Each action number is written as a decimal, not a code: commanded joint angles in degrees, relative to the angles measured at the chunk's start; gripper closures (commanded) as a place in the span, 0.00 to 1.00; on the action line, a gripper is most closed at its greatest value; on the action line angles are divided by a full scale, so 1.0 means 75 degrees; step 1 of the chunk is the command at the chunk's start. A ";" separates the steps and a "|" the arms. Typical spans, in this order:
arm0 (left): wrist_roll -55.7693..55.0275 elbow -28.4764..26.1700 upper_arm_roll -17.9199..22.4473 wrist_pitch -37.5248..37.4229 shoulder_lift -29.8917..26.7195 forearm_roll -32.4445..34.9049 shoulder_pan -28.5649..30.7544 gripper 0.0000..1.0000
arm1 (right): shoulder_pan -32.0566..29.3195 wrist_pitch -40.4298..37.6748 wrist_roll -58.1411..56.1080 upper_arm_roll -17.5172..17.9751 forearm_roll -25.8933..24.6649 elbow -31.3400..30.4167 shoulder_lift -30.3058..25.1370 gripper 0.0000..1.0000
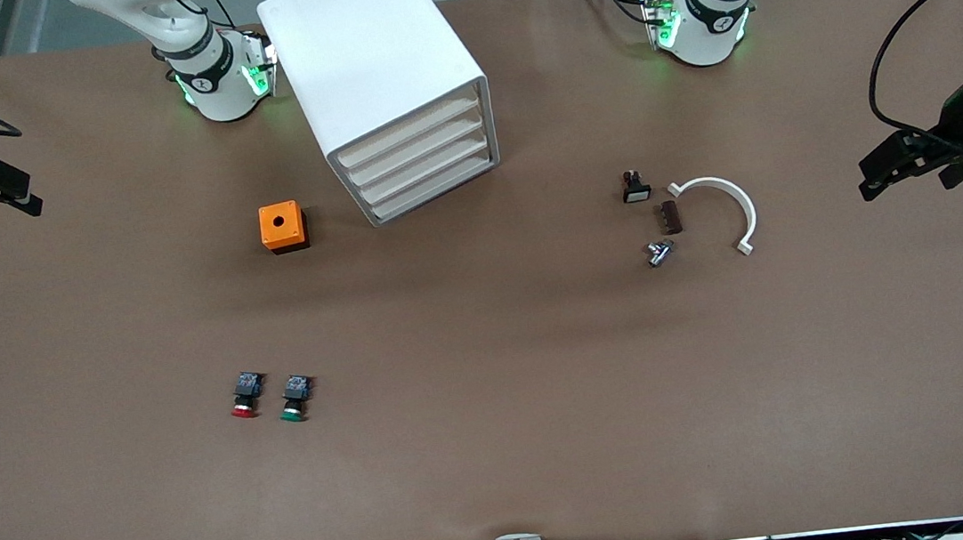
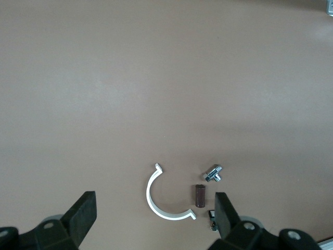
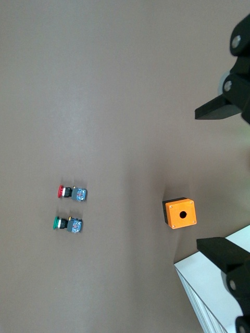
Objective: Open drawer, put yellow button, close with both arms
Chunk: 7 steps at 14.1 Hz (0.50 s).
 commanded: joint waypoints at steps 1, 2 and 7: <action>-0.0089 0.0233 0.0000 -0.0179 0.0063 -0.0033 0.0073 0.01 | -0.0050 0.0110 -0.0126 0.0017 0.0103 -0.0246 -0.0245 0.00; -0.0077 0.0233 0.0012 -0.0179 0.0063 -0.0033 0.0062 0.01 | -0.0061 0.0110 -0.0137 0.0005 0.0103 -0.0246 -0.0245 0.00; -0.0054 0.0233 0.0012 -0.0273 0.0051 -0.0057 0.0073 0.01 | -0.0062 0.0098 -0.0125 0.0005 0.0103 -0.0246 -0.0245 0.00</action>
